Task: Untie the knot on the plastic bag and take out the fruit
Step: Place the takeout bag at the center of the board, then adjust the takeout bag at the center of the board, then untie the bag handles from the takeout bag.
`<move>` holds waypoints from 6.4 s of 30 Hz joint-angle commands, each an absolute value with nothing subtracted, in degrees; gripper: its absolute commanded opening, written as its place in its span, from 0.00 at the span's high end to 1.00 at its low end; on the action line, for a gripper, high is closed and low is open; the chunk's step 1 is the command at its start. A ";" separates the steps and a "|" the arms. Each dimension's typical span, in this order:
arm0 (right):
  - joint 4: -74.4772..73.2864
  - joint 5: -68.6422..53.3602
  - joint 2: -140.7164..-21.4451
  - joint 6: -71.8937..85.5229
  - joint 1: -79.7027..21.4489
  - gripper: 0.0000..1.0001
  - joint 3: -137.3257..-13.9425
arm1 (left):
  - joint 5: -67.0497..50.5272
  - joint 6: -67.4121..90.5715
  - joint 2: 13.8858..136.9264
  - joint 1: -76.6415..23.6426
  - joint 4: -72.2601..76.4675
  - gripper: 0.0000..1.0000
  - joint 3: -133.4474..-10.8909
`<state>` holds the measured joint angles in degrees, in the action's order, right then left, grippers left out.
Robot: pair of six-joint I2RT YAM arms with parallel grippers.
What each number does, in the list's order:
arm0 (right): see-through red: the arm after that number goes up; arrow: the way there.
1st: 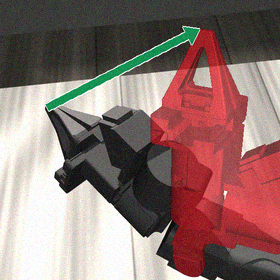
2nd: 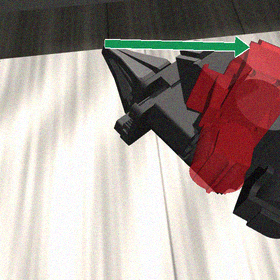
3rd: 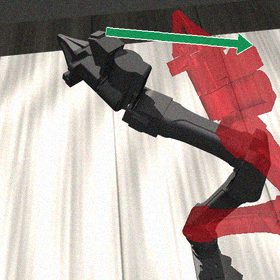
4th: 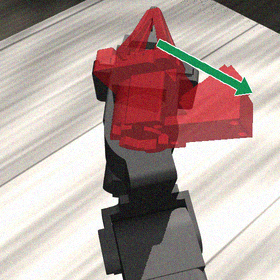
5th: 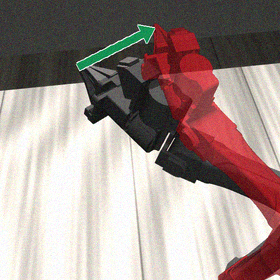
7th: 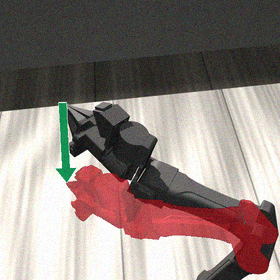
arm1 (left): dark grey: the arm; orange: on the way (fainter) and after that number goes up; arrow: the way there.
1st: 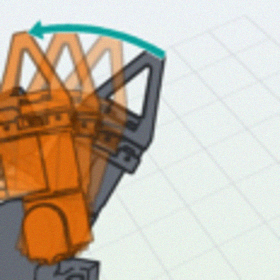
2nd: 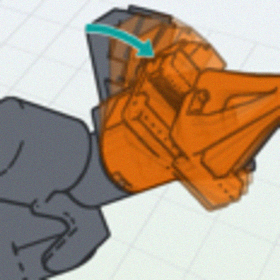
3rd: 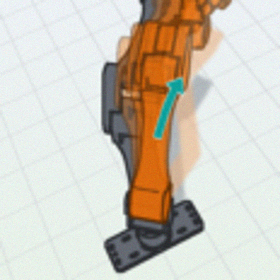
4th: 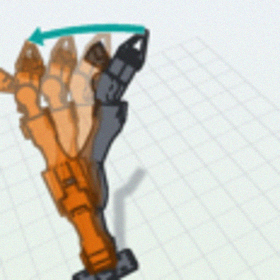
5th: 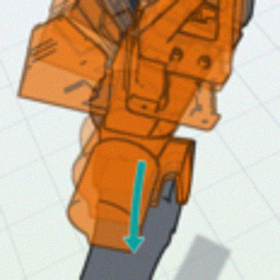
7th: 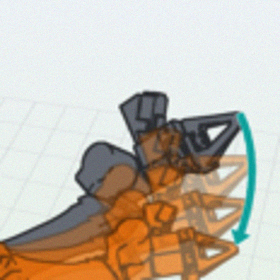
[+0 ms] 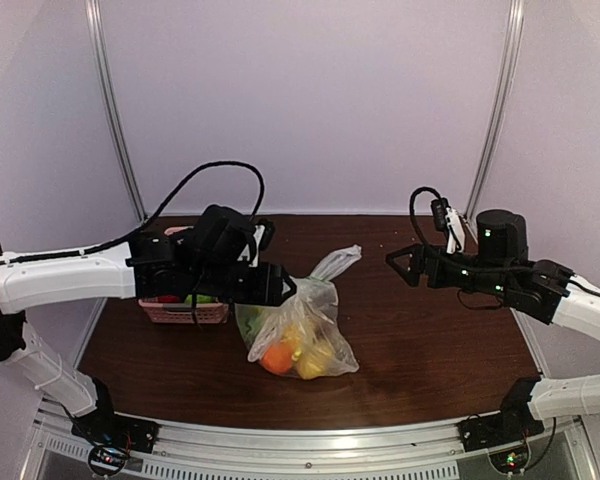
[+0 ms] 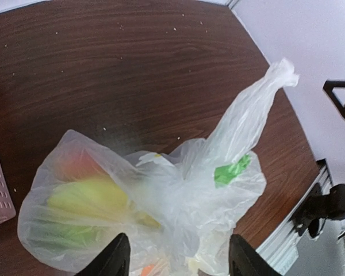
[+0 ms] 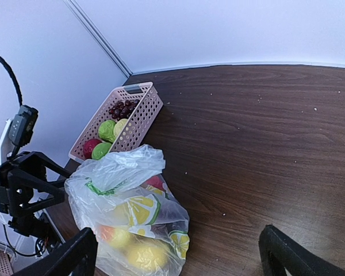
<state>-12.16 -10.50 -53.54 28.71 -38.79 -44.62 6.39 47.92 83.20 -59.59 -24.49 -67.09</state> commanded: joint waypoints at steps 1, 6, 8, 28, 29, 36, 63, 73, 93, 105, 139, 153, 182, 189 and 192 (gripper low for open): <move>-11.45 -11.32 -53.00 27.79 -40.09 0.01 -44.36 | 3.24 45.05 77.96 -58.17 -24.30 0.34 -67.48; -12.51 -10.56 -53.13 27.41 -43.03 0.01 -44.22 | -0.98 43.55 73.89 -54.62 -25.85 0.19 -64.70; -12.50 -9.81 -53.09 27.50 -45.13 0.01 -43.60 | -3.94 43.22 72.78 -52.62 -25.84 0.15 -62.73; -9.36 5.63 -74.33 32.96 -68.58 0.10 -49.80 | -8.62 32.01 75.11 -46.49 -15.81 0.09 -53.78; -9.26 6.05 -75.32 33.16 -68.70 0.10 -50.20 | -8.78 31.80 75.38 -46.56 -15.67 0.09 -53.67; -12.10 12.22 -80.19 32.94 -68.84 0.06 -54.10 | -7.20 31.22 79.31 -46.50 -14.92 0.08 -53.65; -7.67 10.67 -88.64 35.25 -65.07 0.99 -55.85 | -4.89 25.66 84.88 -46.40 -8.78 1.00 -54.41; -8.46 8.01 -84.59 31.64 -59.19 1.00 -53.15 | -9.74 31.87 79.58 -49.02 -7.59 1.00 -50.41; -11.24 2.07 -71.56 26.44 -56.22 0.27 -50.61 | -0.86 40.55 68.84 -54.74 -16.36 0.36 -50.93; -12.34 1.99 -82.28 25.96 -58.62 0.15 -59.16 | -2.63 32.14 80.97 -54.58 -17.32 0.19 -61.65; -11.16 6.87 -89.91 28.06 -58.27 0.80 -61.90 | 0.96 33.51 89.27 -54.18 -13.57 0.84 -61.20; -10.24 8.58 -83.72 30.76 -56.97 1.00 -58.23 | 0.48 36.08 84.46 -53.14 -10.42 1.00 -58.25; -16.20 5.03 -76.75 25.39 -53.88 0.31 -59.85 | -7.62 35.60 83.97 -51.83 -5.31 1.00 -54.72; -17.40 -5.65 -81.19 19.71 -50.29 0.19 -65.16 | -7.50 35.66 84.28 -51.85 -5.76 1.00 -55.06; -19.34 -8.68 -83.98 17.65 -49.23 0.16 -68.11 | -7.20 35.85 84.33 -51.85 -6.11 1.00 -55.02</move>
